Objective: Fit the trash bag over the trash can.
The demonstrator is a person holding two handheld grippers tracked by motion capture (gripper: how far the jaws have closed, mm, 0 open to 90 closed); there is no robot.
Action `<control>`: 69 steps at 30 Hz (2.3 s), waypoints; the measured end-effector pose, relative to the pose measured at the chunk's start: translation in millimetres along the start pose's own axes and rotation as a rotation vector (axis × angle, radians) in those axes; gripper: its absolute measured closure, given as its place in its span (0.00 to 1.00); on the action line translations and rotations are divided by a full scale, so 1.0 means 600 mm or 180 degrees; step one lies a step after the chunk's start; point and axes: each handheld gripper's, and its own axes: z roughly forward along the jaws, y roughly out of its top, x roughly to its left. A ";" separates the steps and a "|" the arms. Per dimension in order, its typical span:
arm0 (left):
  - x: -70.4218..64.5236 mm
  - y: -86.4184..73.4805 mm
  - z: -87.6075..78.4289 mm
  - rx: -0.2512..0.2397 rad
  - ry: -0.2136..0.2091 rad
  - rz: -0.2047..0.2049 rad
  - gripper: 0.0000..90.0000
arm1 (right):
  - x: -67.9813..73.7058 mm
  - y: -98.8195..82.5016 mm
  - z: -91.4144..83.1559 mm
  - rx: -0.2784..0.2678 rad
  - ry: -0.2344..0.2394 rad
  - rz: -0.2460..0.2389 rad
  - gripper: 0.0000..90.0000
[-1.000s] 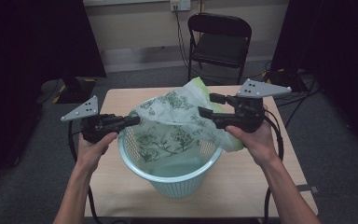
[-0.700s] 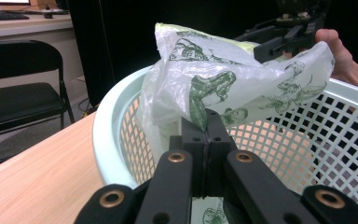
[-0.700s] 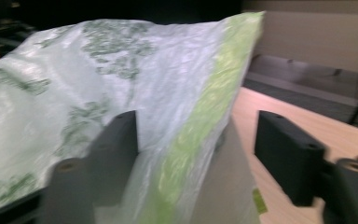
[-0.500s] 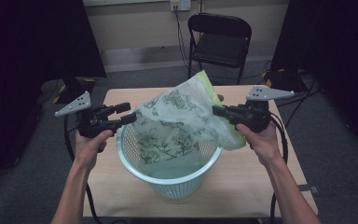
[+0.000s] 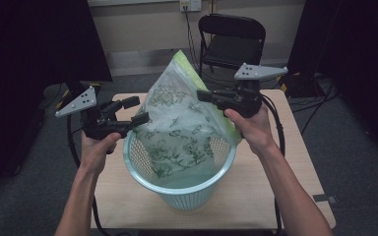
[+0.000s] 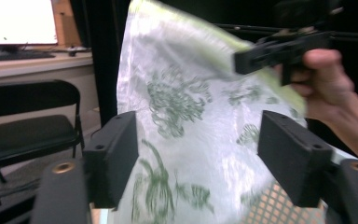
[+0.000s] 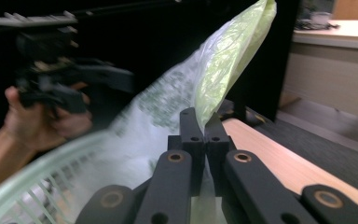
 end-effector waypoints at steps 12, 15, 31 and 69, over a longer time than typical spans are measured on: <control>0.032 -0.034 0.012 0.0212 -0.0099 -0.0045 1.00 | 0.036 0.010 0.010 0.0084 0.0044 -0.0158 0.54; 0.034 -0.035 0.011 0.0228 -0.0042 -0.0046 1.00 | 0.031 0.001 -0.004 0.0099 -0.0050 -0.0137 0.43; 0.042 -0.034 0.023 0.0098 0.0104 -0.0153 0.57 | 0.003 -0.090 -0.069 0.0398 0.0226 -0.0135 0.99; -0.015 0.011 -0.006 -0.0171 0.0108 0.0108 0.40 | -0.077 -0.039 -0.011 0.0088 -0.0317 0.0308 1.00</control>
